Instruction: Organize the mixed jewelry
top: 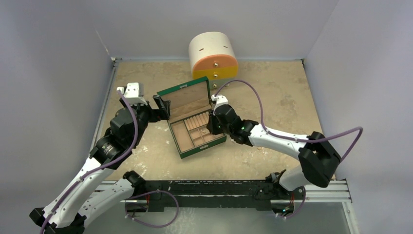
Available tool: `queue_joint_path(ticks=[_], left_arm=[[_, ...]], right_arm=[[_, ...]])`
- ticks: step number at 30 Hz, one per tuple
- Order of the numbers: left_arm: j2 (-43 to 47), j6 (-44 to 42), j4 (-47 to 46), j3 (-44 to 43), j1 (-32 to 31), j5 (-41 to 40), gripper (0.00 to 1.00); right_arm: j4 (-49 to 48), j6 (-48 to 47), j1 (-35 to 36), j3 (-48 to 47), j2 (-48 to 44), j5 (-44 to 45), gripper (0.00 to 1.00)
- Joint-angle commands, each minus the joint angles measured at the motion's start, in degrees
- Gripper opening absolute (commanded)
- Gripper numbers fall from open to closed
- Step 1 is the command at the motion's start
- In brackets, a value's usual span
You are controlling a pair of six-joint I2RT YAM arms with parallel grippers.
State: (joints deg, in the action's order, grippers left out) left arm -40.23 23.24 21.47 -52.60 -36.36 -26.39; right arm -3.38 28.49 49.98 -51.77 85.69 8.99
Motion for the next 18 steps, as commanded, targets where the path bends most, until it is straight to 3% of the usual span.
queue_joint_path(ticks=[1,11,18], left_arm=[[0.0,0.2,-2.4,-0.4,0.5,-0.6,0.96],[-0.7,0.2,-2.4,-0.4,0.6,-0.2,0.96],[-1.3,0.4,-2.5,-0.3,0.8,0.2,0.96]], right_arm=[[2.0,1.8,0.3,2.2,-5.3,5.0,0.21],[7.7,4.3,0.2,11.6,-16.4,14.3,0.25],[8.9,6.3,0.2,17.5,-19.0,17.1,0.27]])
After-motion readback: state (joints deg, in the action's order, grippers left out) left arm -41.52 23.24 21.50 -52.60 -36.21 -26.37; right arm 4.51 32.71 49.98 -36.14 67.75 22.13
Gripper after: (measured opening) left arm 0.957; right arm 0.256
